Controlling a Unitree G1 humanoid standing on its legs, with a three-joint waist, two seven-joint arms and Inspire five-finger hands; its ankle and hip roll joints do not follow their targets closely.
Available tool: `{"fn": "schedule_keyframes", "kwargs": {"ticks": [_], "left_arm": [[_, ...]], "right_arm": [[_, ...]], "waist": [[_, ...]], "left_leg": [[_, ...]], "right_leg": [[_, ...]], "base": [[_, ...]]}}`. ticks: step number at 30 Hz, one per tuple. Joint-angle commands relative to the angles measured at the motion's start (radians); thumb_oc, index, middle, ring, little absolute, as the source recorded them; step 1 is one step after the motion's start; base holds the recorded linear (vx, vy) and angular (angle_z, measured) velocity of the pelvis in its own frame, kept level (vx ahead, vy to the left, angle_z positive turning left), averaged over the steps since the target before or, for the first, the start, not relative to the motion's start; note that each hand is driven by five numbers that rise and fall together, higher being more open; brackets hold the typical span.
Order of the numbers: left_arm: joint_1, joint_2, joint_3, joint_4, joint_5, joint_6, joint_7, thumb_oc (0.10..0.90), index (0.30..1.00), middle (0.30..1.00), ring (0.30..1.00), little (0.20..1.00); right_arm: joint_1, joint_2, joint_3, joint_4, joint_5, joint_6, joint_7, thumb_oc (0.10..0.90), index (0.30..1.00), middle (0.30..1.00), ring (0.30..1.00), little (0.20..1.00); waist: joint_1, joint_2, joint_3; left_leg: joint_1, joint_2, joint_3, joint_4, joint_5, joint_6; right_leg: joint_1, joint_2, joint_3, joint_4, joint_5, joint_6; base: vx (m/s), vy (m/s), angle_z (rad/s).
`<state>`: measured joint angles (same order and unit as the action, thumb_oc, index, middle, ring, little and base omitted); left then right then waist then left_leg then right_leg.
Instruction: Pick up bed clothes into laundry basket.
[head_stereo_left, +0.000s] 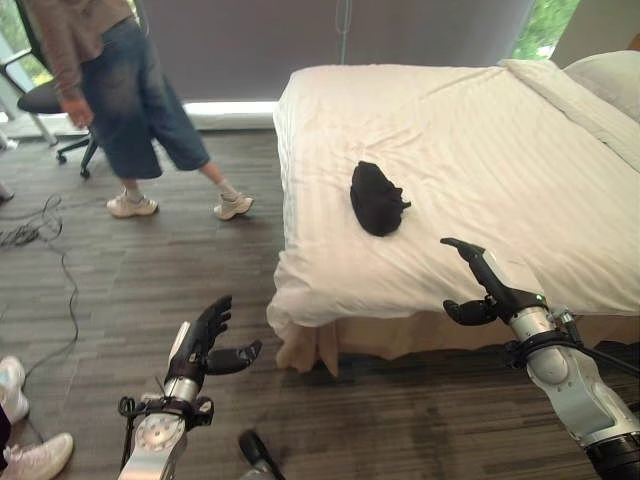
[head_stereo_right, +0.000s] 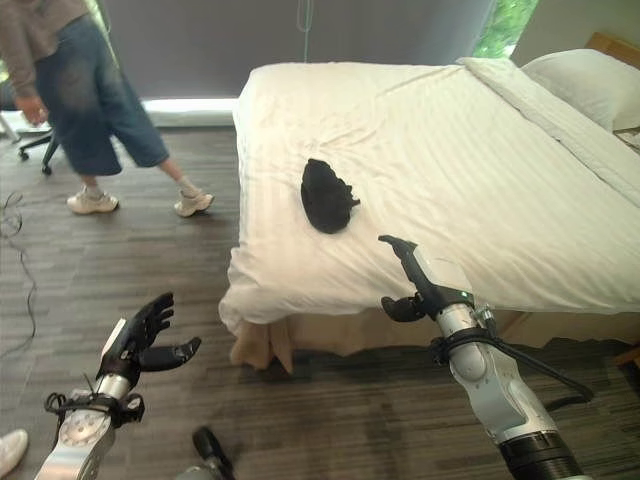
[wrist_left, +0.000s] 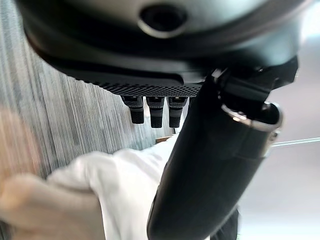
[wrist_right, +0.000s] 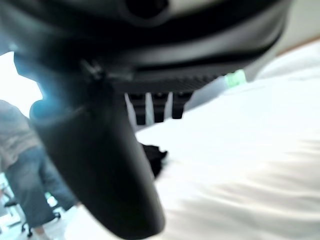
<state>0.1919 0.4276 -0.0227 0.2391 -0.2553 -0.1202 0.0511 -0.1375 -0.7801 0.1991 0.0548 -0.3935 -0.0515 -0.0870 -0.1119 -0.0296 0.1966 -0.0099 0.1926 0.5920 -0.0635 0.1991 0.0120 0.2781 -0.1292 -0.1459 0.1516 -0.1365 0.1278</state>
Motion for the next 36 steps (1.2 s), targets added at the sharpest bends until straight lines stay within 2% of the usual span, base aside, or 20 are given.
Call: {"fn": "schedule_keyframes", "kwargs": {"ticks": [1, 2, 3, 5, 6, 7, 10, 13, 17, 19, 20, 21, 24, 28, 30, 31, 33, 34, 36], "left_arm": [[-0.07, 0.094, 0.044, -0.113, -0.023, -0.077, 0.017, 0.8, 0.9, 0.9, 0.9, 0.9], [-0.08, 0.107, 0.041, -0.102, -0.018, -0.077, 0.016, 0.8, 0.9, 0.9, 0.9, 0.9], [-0.09, 0.13, 0.027, -0.095, -0.025, -0.08, 0.007, 0.8, 0.9, 0.9, 0.9, 0.9], [-0.108, 0.141, 0.02, -0.081, -0.038, -0.088, 0.005, 0.8, 0.9, 0.9, 0.9, 0.9], [-0.111, 0.139, 0.02, -0.078, -0.039, -0.089, 0.005, 0.8, 0.9, 0.9, 0.9, 0.9], [-0.116, 0.149, 0.019, -0.075, -0.051, -0.096, 0.005, 0.8, 0.9, 0.9, 0.9, 0.9], [-0.13, 0.176, 0.032, -0.058, -0.06, -0.104, 0.01, 0.8, 0.9, 0.9, 0.9, 0.9], [-0.147, 0.196, 0.04, -0.049, -0.052, -0.115, 0.013, 0.8, 0.9, 0.9, 0.9, 0.9], [-0.136, 0.194, 0.045, -0.045, -0.058, -0.116, 0.005, 0.8, 0.9, 0.9, 0.9, 0.9], [-0.115, 0.178, 0.041, -0.047, -0.054, -0.11, -0.01, 0.8, 0.9, 0.9, 0.9, 0.9], [-0.115, 0.177, 0.041, -0.048, -0.054, -0.109, -0.01, 0.8, 0.9, 0.9, 0.9, 0.9], [-0.101, 0.176, 0.037, -0.05, -0.047, -0.109, -0.023, 0.8, 0.9, 0.9, 0.9, 0.9], [-0.095, 0.17, 0.029, -0.035, -0.05, -0.108, -0.032, 0.8, 0.9, 0.9, 0.9, 0.9], [-0.091, 0.159, 0.027, -0.025, -0.051, -0.108, -0.028, 0.8, 0.9, 0.9, 0.9, 0.9], [-0.093, 0.156, 0.02, -0.023, -0.051, -0.108, -0.029, 0.8, 0.9, 0.9, 0.9, 0.9], [-0.094, 0.155, 0.02, -0.022, -0.051, -0.108, -0.029, 0.8, 0.9, 0.9, 0.9, 0.9], [-0.1, 0.153, 0.012, -0.023, -0.057, -0.111, -0.031, 0.8, 0.9, 0.9, 0.9, 0.9], [-0.1, 0.153, 0.014, -0.023, -0.057, -0.111, -0.031, 0.8, 0.9, 0.9, 0.9, 0.9], [-0.103, 0.156, 0.009, -0.019, -0.059, -0.114, -0.028, 0.8, 0.9, 0.9, 0.9, 0.9]], "right_arm": [[-0.309, -0.038, -0.041, -0.012, -0.007, -0.042, -0.074, 0.8, 0.9, 0.9, 0.9, 0.9], [-0.371, -0.039, -0.005, 0.029, -0.004, -0.036, -0.082, 0.8, 0.9, 0.9, 0.9, 0.9], [-0.446, -0.058, 0.032, 0.088, 0.007, -0.028, -0.085, 0.8, 0.9, 0.9, 0.9, 0.9], [-0.511, -0.087, 0.064, 0.14, 0.032, -0.023, -0.086, 0.8, 0.9, 0.9, 0.9, 0.9], [-0.518, -0.088, 0.069, 0.145, 0.034, -0.024, -0.087, 0.8, 0.9, 0.9, 0.9, 0.9], [-0.543, -0.114, 0.087, 0.177, 0.053, -0.019, -0.086, 0.8, 0.9, 0.9, 0.9, 0.9], [-0.567, -0.141, 0.108, 0.225, 0.066, -0.015, -0.088, 0.8, 0.9, 0.9, 0.9, 0.9], [-0.61, -0.168, 0.137, 0.286, 0.056, -0.008, -0.083, 0.8, 0.9, 0.9, 0.9, 0.9], [-0.604, -0.201, 0.137, 0.297, 0.053, -0.009, -0.073, 0.8, 0.9, 0.9, 0.9, 0.9], [-0.572, -0.217, 0.122, 0.286, 0.049, -0.01, -0.062, 0.8, 0.9, 0.9, 0.9, 0.9], [-0.571, -0.218, 0.122, 0.285, 0.049, -0.01, -0.062, 0.8, 0.9, 0.9, 0.9, 0.9], [-0.563, -0.231, 0.12, 0.28, 0.049, -0.016, -0.058, 0.8, 0.9, 0.9, 0.9, 0.9], [-0.553, -0.233, 0.116, 0.294, 0.059, -0.02, -0.056, 0.8, 0.9, 0.9, 0.9, 0.9], [-0.533, -0.224, 0.104, 0.285, 0.057, -0.02, -0.066, 0.8, 0.9, 0.9, 0.9, 0.9], [-0.534, -0.211, 0.111, 0.299, 0.051, -0.019, -0.069, 0.8, 0.9, 0.9, 0.9, 0.9], [-0.536, -0.211, 0.112, 0.3, 0.051, -0.019, -0.069, 0.8, 0.9, 0.9, 0.9, 0.9], [-0.566, -0.2, 0.139, 0.328, 0.047, -0.018, -0.072, 0.8, 0.9, 0.9, 0.9, 0.9], [-0.568, -0.2, 0.139, 0.328, 0.047, -0.019, -0.072, 0.8, 0.9, 0.9, 0.9, 0.9], [-0.604, -0.206, 0.159, 0.346, 0.046, -0.017, -0.078, 0.8, 0.9, 0.9, 0.9, 0.9]], "waist": [[0.004, -0.048, -0.005], [0.007, -0.053, 0.006], [0.01, -0.058, 0.009], [0.001, -0.059, 0.014], [-0.002, -0.057, 0.014], [-0.014, -0.06, 0.012], [-0.027, -0.051, 0.019], [-0.026, -0.038, 0.025], [-0.025, -0.047, 0.022], [-0.027, -0.022, 0.019], [-0.029, -0.021, 0.018], [-0.032, 0.004, 0.012], [-0.045, 0.042, 0.013], [-0.057, 0.077, 0.026], [-0.057, 0.096, 0.032], [-0.058, 0.097, 0.031], [-0.057, 0.123, 0.036], [-0.059, 0.12, 0.04], [-0.059, 0.148, 0.044]], "left_leg": [[0.082, -0.042, 0.047, -0.01, -0.135, -0.075], [0.102, -0.048, 0.056, -0.012, -0.153, -0.065], [0.13, -0.057, 0.053, -0.016, -0.176, -0.066], [0.148, -0.052, 0.043, -0.017, -0.191, -0.078], [0.147, -0.05, 0.041, -0.016, -0.191, -0.08], [0.158, -0.046, 0.019, -0.021, -0.203, -0.098], [0.174, -0.026, -0.012, -0.024, -0.219, -0.129], [0.202, -0.01, -0.033, -0.024, -0.233, -0.145], [0.227, -0.027, -0.053, -0.018, -0.233, -0.149], [0.231, -0.021, -0.085, -0.018, -0.231, -0.159], [0.231, -0.02, -0.086, -0.018, -0.231, -0.16], [0.23, -0.015, -0.098, -0.018, -0.228, -0.164], [0.219, -0.003, -0.111, -0.019, -0.214, -0.177], [0.191, 0.009, -0.105, -0.021, -0.178, -0.182], [0.181, 0.014, -0.11, -0.022, -0.17, -0.187], [0.18, 0.015, -0.11, -0.023, -0.17, -0.187], [0.165, 0.019, -0.126, -0.022, -0.177, -0.199], [0.156, 0.02, -0.114, -0.024, -0.159, -0.192], [0.142, 0.029, -0.124, -0.024, -0.16, -0.211]], "right_leg": [[-0.163, -0.115, -0.015, 0.291, 0.124, 0.085], [-0.214, -0.136, -0.021, 0.348, 0.142, 0.092], [-0.254, -0.161, -0.057, 0.3, 0.134, 0.08], [-0.288, -0.156, -0.074, 0.209, 0.094, 0.06], [-0.285, -0.153, -0.077, 0.204, 0.093, 0.058], [-0.311, -0.133, -0.067, 0.041, 0.069, 0.052], [-0.35, -0.131, -0.013, -0.181, 0.153, 0.09], [-0.4, -0.146, 0.011, -0.225, 0.177, 0.107], [-0.369, -0.142, 0.009, -0.222, 0.186, 0.093], [-0.342, -0.137, 0.003, -0.227, 0.203, 0.088], [-0.341, -0.137, 0.001, -0.227, 0.203, 0.088], [-0.324, -0.135, -0.009, -0.233, 0.201, 0.088], [-0.311, -0.127, -0.022, -0.239, 0.188, 0.08], [-0.326, -0.115, -0.022, -0.239, 0.197, 0.058], [-0.33, -0.111, -0.02, -0.238, 0.193, 0.054], [-0.331, -0.111, -0.02, -0.238, 0.193, 0.053], [-0.348, -0.109, -0.006, -0.232, 0.175, 0.056], [-0.357, -0.107, -0.012, -0.232, 0.191, 0.047], [-0.367, -0.104, -0.006, -0.231, 0.169, 0.049]], "base": [[0.15, 0.082, -0.33], [0.28, 0.048, -0.14], [0.37, 0.025, 0.06], [0.28, -0.048, 0.13], [0.29, -0.154, 0.24], [0.3, -0.198, 0.42], [0.26, -0.204, 0.55], [0.22, -0.17, 0.5], [0.17, -0.151, 0.55], [0.16, -0.168, 0.35], [0.15, -0.116, 0.24], [0.14, -0.118, 0.33], [0.11, -0.101, 0.22], [0.01, -0.089, 0.0], [0.04, -0.051, 0.03], [0.08, -0.037, 0.05], [0.04, -0.048, 0.01], [0.03, -0.063, 0.01], [0.03, -0.063, 0.01]]}}
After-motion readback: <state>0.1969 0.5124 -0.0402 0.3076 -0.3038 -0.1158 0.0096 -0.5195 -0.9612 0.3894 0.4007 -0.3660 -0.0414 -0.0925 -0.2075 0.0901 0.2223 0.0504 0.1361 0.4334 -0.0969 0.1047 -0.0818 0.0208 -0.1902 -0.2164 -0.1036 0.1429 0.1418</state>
